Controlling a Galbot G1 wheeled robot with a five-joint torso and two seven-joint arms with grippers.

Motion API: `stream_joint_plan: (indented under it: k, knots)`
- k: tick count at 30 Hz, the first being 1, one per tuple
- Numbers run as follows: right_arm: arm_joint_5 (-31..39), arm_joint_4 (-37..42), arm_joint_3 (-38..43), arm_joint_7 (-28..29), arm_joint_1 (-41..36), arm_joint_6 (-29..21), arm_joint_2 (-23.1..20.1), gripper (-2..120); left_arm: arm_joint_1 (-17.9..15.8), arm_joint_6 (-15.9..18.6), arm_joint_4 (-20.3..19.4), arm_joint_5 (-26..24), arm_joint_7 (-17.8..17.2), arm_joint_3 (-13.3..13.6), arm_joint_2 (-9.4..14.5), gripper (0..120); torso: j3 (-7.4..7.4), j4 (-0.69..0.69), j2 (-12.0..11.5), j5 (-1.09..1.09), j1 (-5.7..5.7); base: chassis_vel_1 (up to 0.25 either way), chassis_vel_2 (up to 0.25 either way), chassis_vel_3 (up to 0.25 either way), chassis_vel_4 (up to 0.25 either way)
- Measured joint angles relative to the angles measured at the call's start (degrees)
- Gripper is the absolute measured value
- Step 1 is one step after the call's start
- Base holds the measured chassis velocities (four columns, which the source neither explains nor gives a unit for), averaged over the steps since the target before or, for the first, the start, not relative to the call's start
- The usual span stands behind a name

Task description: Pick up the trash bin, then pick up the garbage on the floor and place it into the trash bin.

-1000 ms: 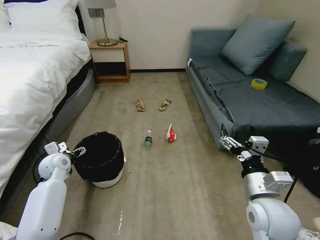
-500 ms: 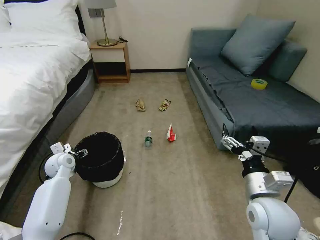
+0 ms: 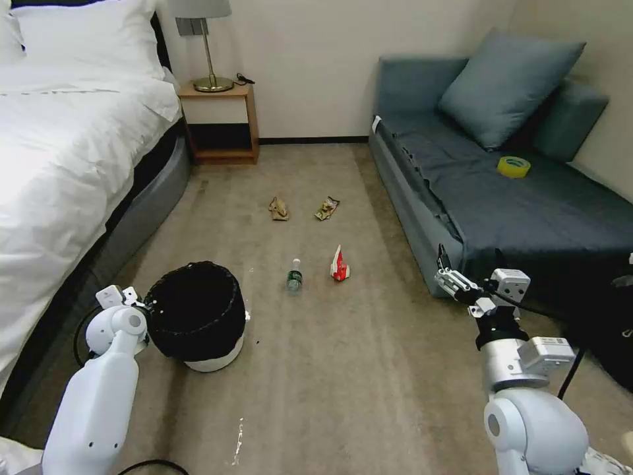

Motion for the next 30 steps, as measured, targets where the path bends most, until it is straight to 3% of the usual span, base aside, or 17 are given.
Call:
stream_joint_plan:
  k: [6,11,14,16,18,20,25,30]
  knots:
    - [0.85,-0.2,-0.03,0.78,-0.01,1.87,-0.13,100,0.41,0.37,-1.24,-1.27,-0.65,-0.8,-0.11,4,0.01,-0.02,0.0,-0.04,0.0,0.0,0.0,0.0,0.0]
    - [2.19,-0.3,0.2,0.84,-0.06,4.32,-0.45,100,2.11,0.43,-5.8,-1.44,-1.73,-2.65,-0.05,3,0.02,-0.02,-0.01,-0.01,0.01,0.0,0.0,0.0,0.0]
    - [3.92,-0.18,0.33,0.76,-0.18,5.75,-0.88,100,4.5,0.42,-11.11,0.1,-1.86,-3.74,0.88,3,0.02,-0.03,-0.01,-0.01,0.0,0.0,0.0,0.0,0.0]
    - [4.19,-0.1,0.35,0.73,-0.24,5.81,-0.96,100,5.12,0.42,-12.31,0.56,-1.82,-3.99,1.2,3,0.02,-0.03,-0.02,0.0,0.0,0.0,0.0,0.0,0.0]
    - [5.91,0.17,0.35,0.19,-0.36,6.7,-1.36,100,8.12,0.37,-18.8,2.47,-1.51,-5.53,2.21,3,0.01,0.0,-0.01,0.02,0.0,0.0,0.0,0.0,0.0]
    - [6.42,0.1,0.34,-0.61,-0.37,7.48,-1.49,100,9.97,0.32,-21.82,5.01,-0.94,-6.6,2.22,3,0.01,-0.01,-0.01,0.02,0.0,0.0,0.0,0.0,0.0]
    - [6.62,-0.73,-0.04,-2.24,-0.47,9.38,-1.6,100,13.5,0.29,-26.57,7.89,0.18,-8.43,1.13,3,0.01,0.0,-0.01,0.0,0.0,0.0,0.0,0.0,0.0]
    - [6.61,-1.23,-0.2,-3.38,-0.54,10.81,-1.67,100,15.11,0.26,-28.5,8.58,0.52,-9.45,0.07,3,0.01,-0.01,-0.01,0.01,0.0,0.0,0.0,0.0,0.0]
